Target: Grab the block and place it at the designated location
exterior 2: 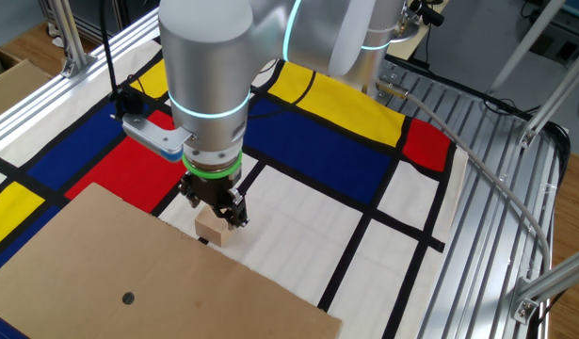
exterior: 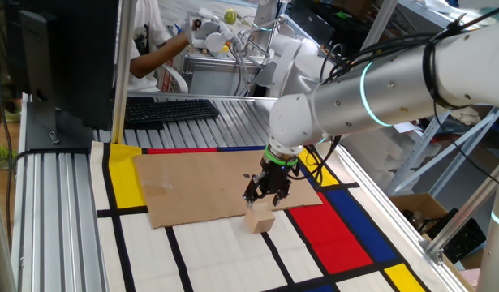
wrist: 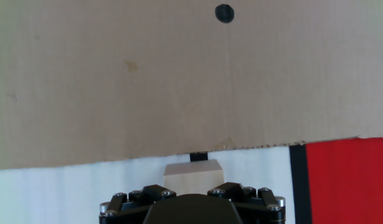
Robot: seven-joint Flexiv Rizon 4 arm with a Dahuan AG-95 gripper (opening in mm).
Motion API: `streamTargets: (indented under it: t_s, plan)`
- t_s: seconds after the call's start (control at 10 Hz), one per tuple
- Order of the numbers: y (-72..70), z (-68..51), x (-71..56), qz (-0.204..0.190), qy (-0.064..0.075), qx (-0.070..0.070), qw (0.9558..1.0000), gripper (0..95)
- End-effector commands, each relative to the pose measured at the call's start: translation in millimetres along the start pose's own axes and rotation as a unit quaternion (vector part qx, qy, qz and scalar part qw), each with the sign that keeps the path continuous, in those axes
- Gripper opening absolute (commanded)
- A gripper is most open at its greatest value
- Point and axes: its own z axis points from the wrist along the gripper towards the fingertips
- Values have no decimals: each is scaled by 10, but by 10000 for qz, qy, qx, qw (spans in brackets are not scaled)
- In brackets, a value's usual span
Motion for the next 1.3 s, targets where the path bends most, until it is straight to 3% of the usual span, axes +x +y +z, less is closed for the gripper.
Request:
streamTargets:
  t_s: [0.1,1.3]
  plan:
    - [8,41,18,27,-34,12,10000,760]
    - [5,329,-40,24,-20,33,10000,760]
